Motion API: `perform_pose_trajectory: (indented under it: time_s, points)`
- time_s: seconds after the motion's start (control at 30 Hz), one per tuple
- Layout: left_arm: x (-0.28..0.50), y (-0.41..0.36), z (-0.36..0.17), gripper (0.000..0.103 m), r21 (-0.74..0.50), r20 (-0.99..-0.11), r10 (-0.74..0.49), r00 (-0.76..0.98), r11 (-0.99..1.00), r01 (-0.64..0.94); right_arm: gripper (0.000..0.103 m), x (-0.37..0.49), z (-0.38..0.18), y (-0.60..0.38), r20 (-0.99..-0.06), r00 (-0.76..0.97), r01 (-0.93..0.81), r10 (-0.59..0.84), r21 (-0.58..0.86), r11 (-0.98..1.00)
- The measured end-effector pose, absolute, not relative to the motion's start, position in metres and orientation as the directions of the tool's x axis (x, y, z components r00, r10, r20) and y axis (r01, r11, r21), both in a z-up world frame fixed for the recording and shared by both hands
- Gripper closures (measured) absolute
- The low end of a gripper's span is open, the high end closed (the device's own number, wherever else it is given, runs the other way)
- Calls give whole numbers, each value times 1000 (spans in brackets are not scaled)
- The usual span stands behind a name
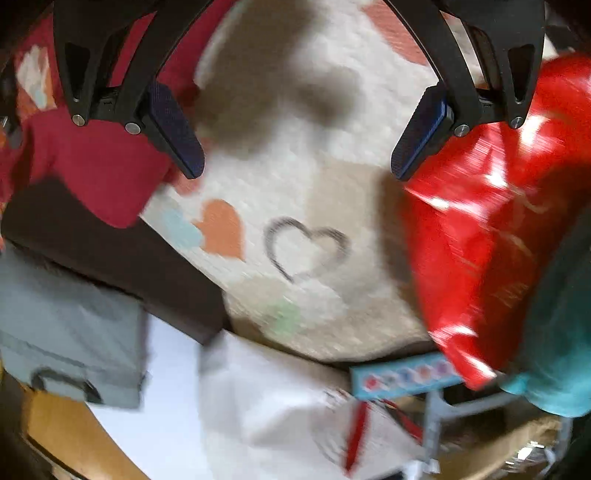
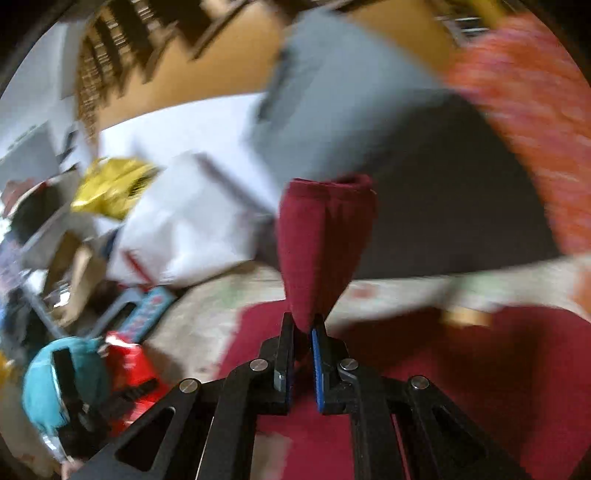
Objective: Fold small clothes
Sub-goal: 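Lift the sleeve with the right gripper and fold it across the sweater body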
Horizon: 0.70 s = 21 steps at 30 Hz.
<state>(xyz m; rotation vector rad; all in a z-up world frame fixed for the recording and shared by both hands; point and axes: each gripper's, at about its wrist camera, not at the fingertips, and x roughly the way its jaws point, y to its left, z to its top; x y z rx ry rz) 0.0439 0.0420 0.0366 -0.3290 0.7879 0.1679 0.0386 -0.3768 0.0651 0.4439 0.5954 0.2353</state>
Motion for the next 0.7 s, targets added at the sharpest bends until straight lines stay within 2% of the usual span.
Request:
perform_pose_trajectory:
  time_s: [0.07,0.13,0.23,0.4,0.43,0.5,0.53,0.57,0.6,0.7]
  points:
    - [48,23,28,1,-218,-729,-3,685,949,-227,96,21,44,-413,-546,811,33,211,403,915]
    - [51,6,23,1,-202,-731,-17,682,960,-193,96,11,23,-440,-601,786,134,142,391,911]
    - [53,-17,18,1,-153,-726,-18,687,979,-137,96,-4,-7,-468,-664,735,210,137,416,885]
    - [53,-38,7,1,-137,-731,-49,680,988,-76,95,-16,-13,-482,-689,704,207,172,431,878]
    - [54,-43,4,1,-127,-736,-49,675,990,-67,91,-17,-11,-484,-683,711,215,164,433,875]
    - [55,-50,0,1,-119,-741,-53,670,991,-54,75,-22,-3,-493,-665,740,259,98,416,872]
    - [55,-53,-2,1,-123,-739,-61,671,991,-45,60,-22,-1,-498,-656,752,284,67,414,865]
    - [56,-56,-3,1,-124,-737,-68,672,992,-36,54,-23,-1,-501,-648,759,295,58,421,858]
    - [56,-59,-5,1,-118,-736,-69,673,993,-26,54,-19,-3,-505,-649,758,303,58,431,850]
    - [60,-69,-10,1,-86,-740,-64,670,996,0,54,4,-17,-511,-735,677,362,44,385,849]
